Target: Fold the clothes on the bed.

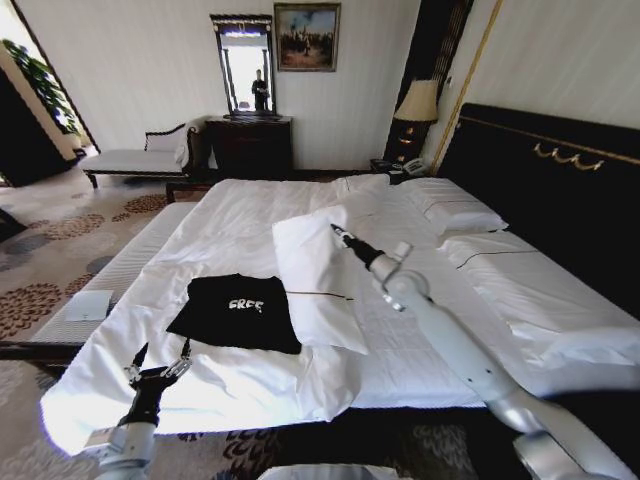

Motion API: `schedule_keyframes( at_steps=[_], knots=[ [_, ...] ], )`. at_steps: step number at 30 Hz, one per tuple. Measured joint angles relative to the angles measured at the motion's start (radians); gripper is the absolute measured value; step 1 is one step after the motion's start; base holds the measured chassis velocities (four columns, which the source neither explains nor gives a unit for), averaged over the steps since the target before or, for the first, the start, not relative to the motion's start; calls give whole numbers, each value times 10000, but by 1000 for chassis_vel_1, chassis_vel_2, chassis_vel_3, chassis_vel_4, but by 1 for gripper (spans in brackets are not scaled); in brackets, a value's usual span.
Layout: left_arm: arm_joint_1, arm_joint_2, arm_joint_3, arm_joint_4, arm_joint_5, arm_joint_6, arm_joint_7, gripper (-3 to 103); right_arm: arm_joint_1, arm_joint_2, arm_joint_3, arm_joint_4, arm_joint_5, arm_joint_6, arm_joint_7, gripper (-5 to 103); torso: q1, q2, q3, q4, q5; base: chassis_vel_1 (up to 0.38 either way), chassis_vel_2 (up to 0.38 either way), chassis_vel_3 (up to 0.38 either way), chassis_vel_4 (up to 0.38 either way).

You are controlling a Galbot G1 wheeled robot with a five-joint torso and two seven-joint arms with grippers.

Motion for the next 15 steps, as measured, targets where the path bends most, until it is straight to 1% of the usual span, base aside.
schedule_keyframes(
  at_steps=[2,3,4,6,7,8,11,13,15],
  knots=[
    [-54,-8,114,0,37,2,-13,100,-1209,-53,1071,634,-170,140,19,0,0,0,0,4,1,0,0,0,0],
    [-54,-8,114,0,37,2,-13,100,-1209,-53,1071,634,-170,140,19,0,0,0,0,4,1,0,0,0,0],
    [-74,-12,156,0,57,5,-17,100,-1671,-38,1491,895,-248,181,6,0,0,0,0,4,-3,0,0,0,0],
    [-103,-15,254,-12,91,9,-12,100,-2942,145,2524,1617,-538,278,-36,0,0,1,0,-1,1,0,0,0,0],
    [-109,-15,270,-20,94,8,-14,100,-3366,239,2836,1830,-660,317,-70,0,0,0,0,5,-1,0,0,0,0],
    [-109,-15,270,-20,94,8,-14,100,-3366,239,2836,1830,-660,317,-70,0,0,0,0,5,-1,0,0,0,0],
    [-118,49,307,-40,86,9,-15,100,-4878,606,3862,2541,-966,440,-91,0,-1,1,0,2,-1,0,0,0,0],
    [-124,68,309,-41,77,8,-17,100,-5151,658,4064,2685,-975,454,-41,0,-1,1,0,3,-3,0,0,0,0],
    [-127,134,307,-40,3,-11,-16,100,-5984,741,4642,3115,-995,461,197,0,-1,1,0,4,-3,0,0,0,0]
  ],
)
